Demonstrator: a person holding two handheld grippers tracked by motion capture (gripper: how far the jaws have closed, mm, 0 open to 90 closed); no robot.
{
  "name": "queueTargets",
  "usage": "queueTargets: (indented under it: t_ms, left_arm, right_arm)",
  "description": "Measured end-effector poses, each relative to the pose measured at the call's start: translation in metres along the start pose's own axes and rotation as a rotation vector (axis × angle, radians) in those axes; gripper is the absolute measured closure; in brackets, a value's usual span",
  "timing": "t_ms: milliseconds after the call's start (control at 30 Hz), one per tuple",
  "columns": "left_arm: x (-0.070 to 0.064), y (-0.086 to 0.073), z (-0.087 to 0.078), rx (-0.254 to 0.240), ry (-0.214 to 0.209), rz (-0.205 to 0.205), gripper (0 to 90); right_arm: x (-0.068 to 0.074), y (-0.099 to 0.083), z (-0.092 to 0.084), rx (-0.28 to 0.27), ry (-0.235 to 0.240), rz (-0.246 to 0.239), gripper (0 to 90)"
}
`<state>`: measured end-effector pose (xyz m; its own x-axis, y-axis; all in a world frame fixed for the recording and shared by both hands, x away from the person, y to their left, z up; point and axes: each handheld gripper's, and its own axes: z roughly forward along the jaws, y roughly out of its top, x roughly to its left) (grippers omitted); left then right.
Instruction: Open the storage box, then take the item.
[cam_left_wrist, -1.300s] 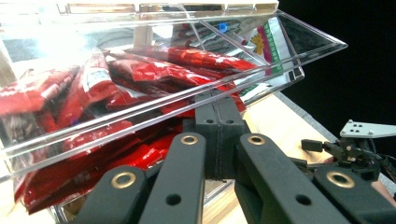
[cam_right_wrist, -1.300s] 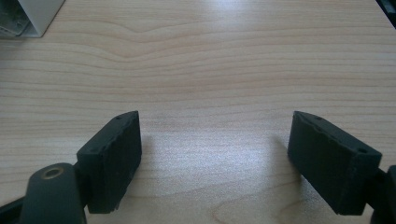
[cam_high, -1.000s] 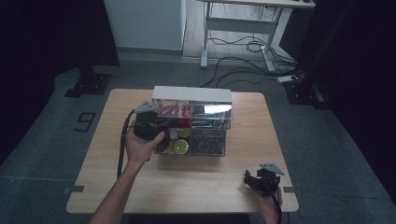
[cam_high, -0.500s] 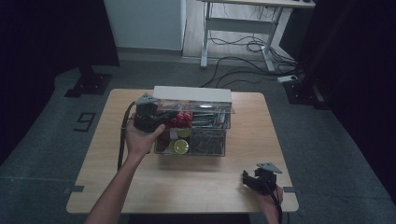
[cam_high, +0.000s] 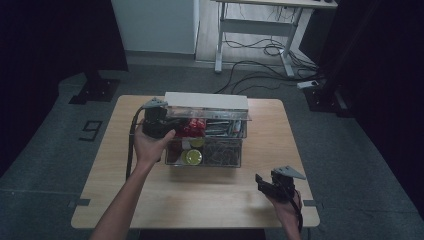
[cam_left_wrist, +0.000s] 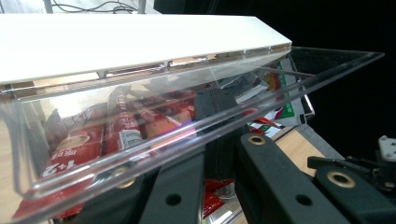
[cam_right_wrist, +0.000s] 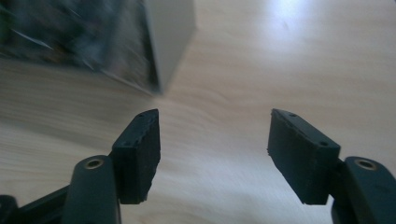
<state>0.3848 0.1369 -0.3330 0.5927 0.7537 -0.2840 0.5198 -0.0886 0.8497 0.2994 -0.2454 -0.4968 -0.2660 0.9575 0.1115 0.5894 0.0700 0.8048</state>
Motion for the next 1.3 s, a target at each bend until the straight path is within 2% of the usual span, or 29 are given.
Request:
queueTargets:
  t_ms: [67, 167, 233, 467, 567, 600, 700, 933, 1167, 1300]
  left_arm:
    - [0.002, -0.002, 0.001, 0.003, 0.005, -0.005, 90.0]
    - [0.002, 0.000, 0.000, -0.003, 0.013, 0.005, 90.0]
    - [0.002, 0.001, 0.000, -0.014, 0.018, 0.014, 90.0]
    - [0.003, 0.002, 0.001, -0.022, 0.004, 0.009, 90.0]
    - [0.003, 0.004, 0.001, -0.012, 0.006, 0.019, 90.0]
    - [0.003, 0.004, 0.001, -0.012, 0.006, 0.019, 90.0]
    - [0.003, 0.004, 0.000, -0.012, 0.004, 0.010, 90.0]
    - [0.001, 0.004, 0.000, -0.008, 0.013, 0.011, 90.0]
    - [-0.002, 0.004, 0.001, -0.011, 0.014, 0.014, 90.0]
    - [-0.002, 0.004, 0.000, -0.011, 0.016, 0.013, 90.0]
  right_arm:
    - [0.003, 0.009, -0.002, -0.015, 0.041, -0.003, 36.0]
    - [0.008, 0.020, -0.004, -0.029, 0.071, -0.028, 36.2]
    - [0.010, 0.028, -0.005, -0.048, 0.082, -0.047, 36.5]
    - [0.014, 0.049, -0.012, -0.102, 0.119, -0.064, 39.8]
    - [0.018, 0.064, -0.024, -0.141, 0.134, -0.074, 41.5]
    - [0.018, 0.064, -0.024, -0.141, 0.134, -0.074, 41.5]
    - [0.023, 0.079, -0.034, -0.170, 0.154, -0.084, 42.0]
    - [0.033, 0.103, -0.043, -0.193, 0.184, -0.118, 42.9]
    - [0.044, 0.114, -0.041, -0.202, 0.210, -0.137, 43.0]
    - [0.048, 0.121, -0.039, -0.206, 0.235, -0.151, 45.9]
